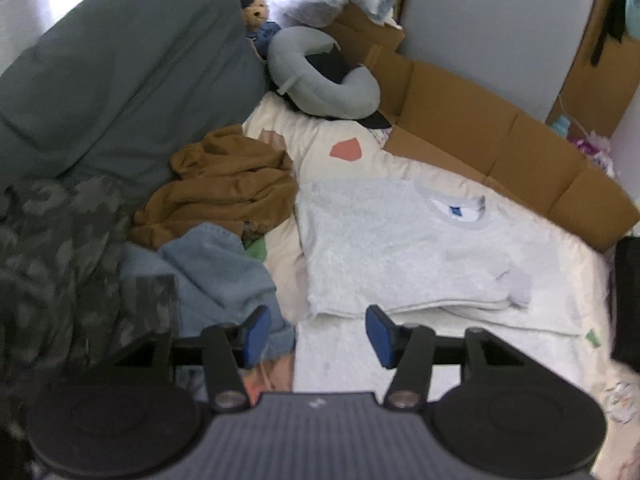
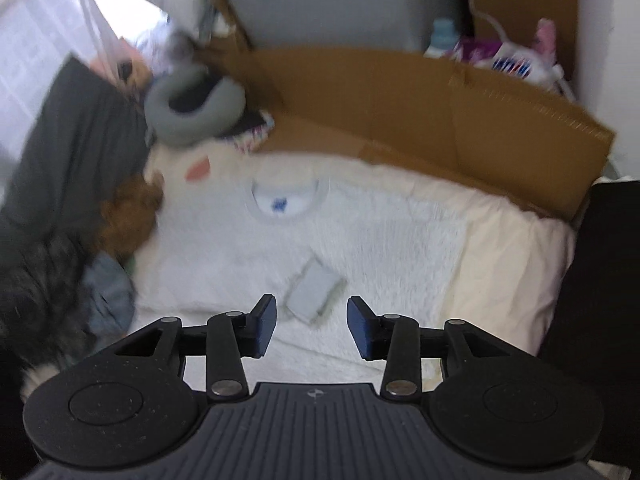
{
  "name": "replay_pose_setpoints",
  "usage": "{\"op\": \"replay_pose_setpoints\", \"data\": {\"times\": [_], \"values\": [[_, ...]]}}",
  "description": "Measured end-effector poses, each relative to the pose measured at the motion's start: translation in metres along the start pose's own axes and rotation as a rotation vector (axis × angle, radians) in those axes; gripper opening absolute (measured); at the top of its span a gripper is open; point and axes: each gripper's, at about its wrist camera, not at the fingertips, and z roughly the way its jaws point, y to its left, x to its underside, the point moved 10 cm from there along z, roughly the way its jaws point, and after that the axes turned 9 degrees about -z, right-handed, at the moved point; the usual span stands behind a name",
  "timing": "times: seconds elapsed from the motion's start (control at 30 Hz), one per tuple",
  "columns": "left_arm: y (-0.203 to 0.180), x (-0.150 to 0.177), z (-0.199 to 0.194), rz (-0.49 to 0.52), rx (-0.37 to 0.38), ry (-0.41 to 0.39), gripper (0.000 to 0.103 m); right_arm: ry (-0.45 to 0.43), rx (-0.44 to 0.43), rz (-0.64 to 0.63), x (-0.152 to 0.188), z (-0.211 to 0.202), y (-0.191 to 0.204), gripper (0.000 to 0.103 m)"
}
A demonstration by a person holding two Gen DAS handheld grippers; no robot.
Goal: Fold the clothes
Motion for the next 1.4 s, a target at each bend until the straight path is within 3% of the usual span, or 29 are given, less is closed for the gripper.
{"op": "replay_pose_setpoints", "data": {"times": [0.13, 0.4, 0.6, 0.97, 1.4], "values": [[-0.003, 0.001, -0.036, -0.032, -0.003, -0.005, 0.056, -0.063, -0.018, 0.002, -0.036, -0.056, 0.003, 0.052], [-0.026, 0.003, -0.105, -0.001, 0.035, -0.031, 0.068, -0.144, -0.019, -0.059, -0.089, -0.16, 0.007, 0.053], [-0.039, 0.003, -0.155, 0.027, 0.041, -0.065, 0.071, -0.183, -0.015, -0.079, -0.094, -0.213, 0.001, 0.058], [-0.029, 0.018, -0.22, 0.01, 0.014, -0.117, 0.079, -0.171, -0.026, 0.002, -0.016, -0.254, -0.024, 0.061], [0.001, 0.054, -0.214, -0.065, 0.052, -0.105, 0.079, -0.11, 0.014, 0.0, 0.081, -0.237, -0.024, 0.063]]}}
